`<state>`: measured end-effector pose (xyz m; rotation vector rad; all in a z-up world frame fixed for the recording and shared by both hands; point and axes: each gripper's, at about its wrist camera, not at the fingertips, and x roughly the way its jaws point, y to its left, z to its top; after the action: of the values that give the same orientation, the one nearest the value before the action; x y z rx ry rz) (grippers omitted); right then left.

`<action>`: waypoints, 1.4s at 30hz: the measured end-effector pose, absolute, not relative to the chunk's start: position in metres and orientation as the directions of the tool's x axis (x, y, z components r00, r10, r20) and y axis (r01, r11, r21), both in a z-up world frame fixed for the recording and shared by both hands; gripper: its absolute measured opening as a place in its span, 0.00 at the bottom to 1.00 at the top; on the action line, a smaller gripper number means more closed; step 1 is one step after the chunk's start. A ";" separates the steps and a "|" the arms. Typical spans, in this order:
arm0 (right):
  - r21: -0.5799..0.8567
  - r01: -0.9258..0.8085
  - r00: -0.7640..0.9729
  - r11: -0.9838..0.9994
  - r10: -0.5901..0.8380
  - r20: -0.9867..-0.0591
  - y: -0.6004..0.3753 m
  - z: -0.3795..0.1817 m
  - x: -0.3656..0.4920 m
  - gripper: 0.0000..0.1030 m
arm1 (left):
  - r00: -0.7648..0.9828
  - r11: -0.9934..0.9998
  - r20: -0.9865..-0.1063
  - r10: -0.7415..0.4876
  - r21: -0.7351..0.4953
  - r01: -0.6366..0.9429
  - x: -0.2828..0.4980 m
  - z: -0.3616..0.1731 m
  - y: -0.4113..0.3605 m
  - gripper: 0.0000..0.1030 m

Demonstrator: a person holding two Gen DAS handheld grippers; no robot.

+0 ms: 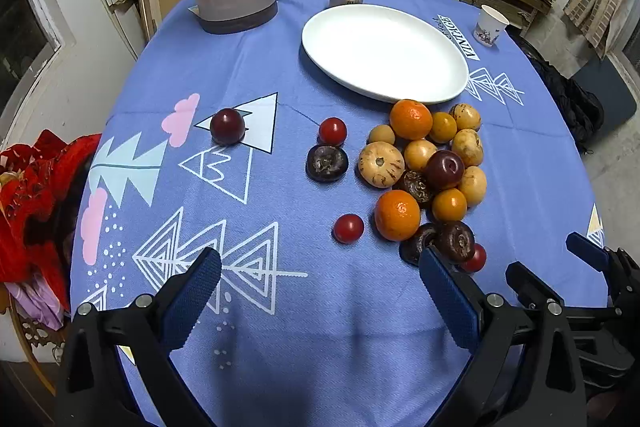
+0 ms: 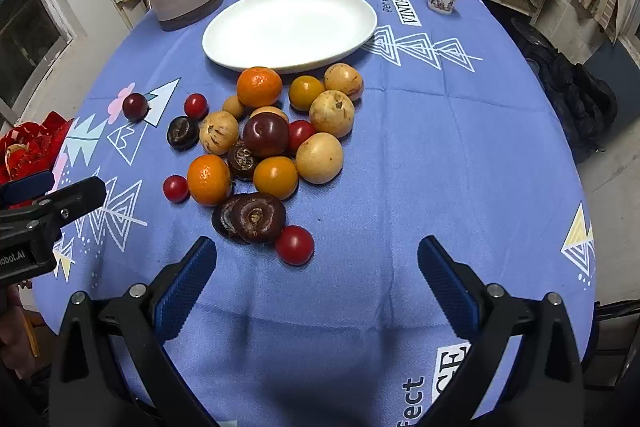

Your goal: Organize fruits

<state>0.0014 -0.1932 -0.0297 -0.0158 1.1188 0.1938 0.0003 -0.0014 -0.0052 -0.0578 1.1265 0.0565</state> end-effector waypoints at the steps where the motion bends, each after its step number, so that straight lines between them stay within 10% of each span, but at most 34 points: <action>1: 0.084 -0.162 0.421 0.983 0.146 -0.895 -0.193 -0.029 0.001 0.96 | 0.428 0.997 -0.903 0.015 -0.018 -0.074 0.000 -0.005 -0.001 0.97; 42: 0.099 -0.149 0.390 0.984 0.150 -0.908 -0.198 -0.038 0.003 0.96 | 0.393 0.997 -0.919 0.015 -0.018 -0.081 0.003 -0.011 0.003 0.97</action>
<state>0.0029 -0.1978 -0.0383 0.0016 1.1545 0.1899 0.0026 0.0029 -0.0106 -0.0636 1.1656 0.0610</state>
